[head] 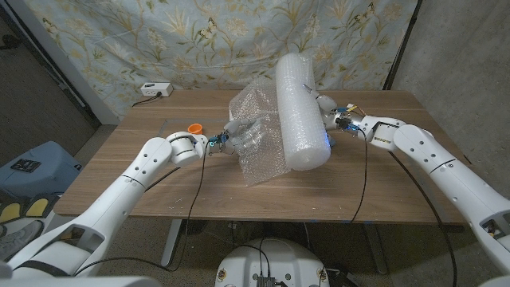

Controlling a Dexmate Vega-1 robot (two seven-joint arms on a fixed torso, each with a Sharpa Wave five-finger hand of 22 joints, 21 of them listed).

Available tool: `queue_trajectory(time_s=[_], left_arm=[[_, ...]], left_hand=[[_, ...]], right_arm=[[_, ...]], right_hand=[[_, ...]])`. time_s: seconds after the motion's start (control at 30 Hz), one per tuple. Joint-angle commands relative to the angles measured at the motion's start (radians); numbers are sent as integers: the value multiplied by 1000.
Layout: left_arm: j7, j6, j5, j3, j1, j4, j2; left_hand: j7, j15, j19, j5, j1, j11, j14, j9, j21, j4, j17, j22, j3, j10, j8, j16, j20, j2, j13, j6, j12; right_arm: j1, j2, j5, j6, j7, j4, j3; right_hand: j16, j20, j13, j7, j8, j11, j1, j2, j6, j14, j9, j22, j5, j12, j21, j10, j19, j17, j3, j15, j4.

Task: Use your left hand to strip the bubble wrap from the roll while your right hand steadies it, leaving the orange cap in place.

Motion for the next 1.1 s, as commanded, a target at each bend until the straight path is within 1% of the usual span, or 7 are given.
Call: queue_trajectory(time_s=[0.03, 0.1, 0.13, 0.27, 0.5, 0.9, 1.1], left_arm=[[22, 13, -33, 6, -5, 9, 4], [24, 14, -38, 7, -6, 12, 3], [25, 15, -39, 8, -7, 14, 3], [32, 19, -45, 9, -9, 17, 5], [53, 25, -69, 2, -1, 11, 12], [78, 38, -112, -5, 2, 10, 25], [91, 53, -141, -11, -2, 11, 37]], left_hand=[[26, -4, -5, 1, 12, -18, 1, 1, 9, -1, 3, 1, -1, 15, -2, -5, 4, -1, 5, 9, 2], [26, -4, -6, 1, 12, -17, 1, 1, 10, 0, 3, 1, -1, 15, -3, -6, 5, -1, 7, 8, 2], [26, -4, -6, 2, 12, -19, 1, 1, 10, 0, 3, 1, -1, 15, -4, -7, 5, 0, 7, 8, 2], [27, -4, -6, 2, 12, -18, 3, 1, 13, -1, 3, 1, -2, 17, -4, -7, 5, -2, 10, 10, 2], [25, -4, -7, 2, 13, -17, 2, 1, 16, 0, 4, 1, -3, 17, -7, -9, 5, -2, 14, 11, 2], [25, -3, -9, 3, 13, -17, 3, 2, 21, 1, 7, 1, -3, 17, -11, -11, 6, -1, 20, 12, 1], [24, -2, -9, 4, 13, -16, 4, 2, 24, 1, 6, 1, -4, 18, -12, -12, 6, -2, 23, 13, 1]], right_arm=[[-7, 18, 17, -12, 19, 27, -5], [-7, 21, 23, -19, 15, 30, -5], [-7, 22, 25, -23, 11, 31, -5], [-7, 28, 32, -30, 4, 41, -5], [16, 32, 16, -36, 7, 75, -11], [56, 45, -13, -42, 35, 141, -21], [70, 53, -27, -38, 64, 175, -24]], right_hand=[[-1, 3, 4, -4, -5, 2, 68, 75, 1, 18, 3, 3, -1, -3, 3, -3, -6, 3, 6, -61, -2], [-2, 4, 4, -3, -7, 1, 67, 75, -1, 17, 3, 3, -1, -4, 2, -7, -8, 4, 7, -60, -2], [-3, 4, 5, -2, -7, 5, 67, 76, -1, 16, 3, 3, -2, -5, 2, -9, -8, 4, 7, -60, -2], [-11, 5, 3, -3, -10, 1, 64, 75, -3, 8, 4, 3, -3, -9, 1, -16, -13, 2, 8, -57, -1], [-17, 6, -2, -4, -12, 0, 60, 77, -4, 8, 5, 3, -5, -12, 1, -16, -15, 0, 10, -56, 1], [-25, 6, -5, -4, -16, -4, 58, 79, -4, 7, 7, 2, -7, -15, 1, -15, -16, 0, 15, -56, 0], [-28, 6, -8, -6, -17, -3, 59, 80, -3, 7, 7, 2, -8, -17, 1, -16, -17, -1, 17, -56, -1]])
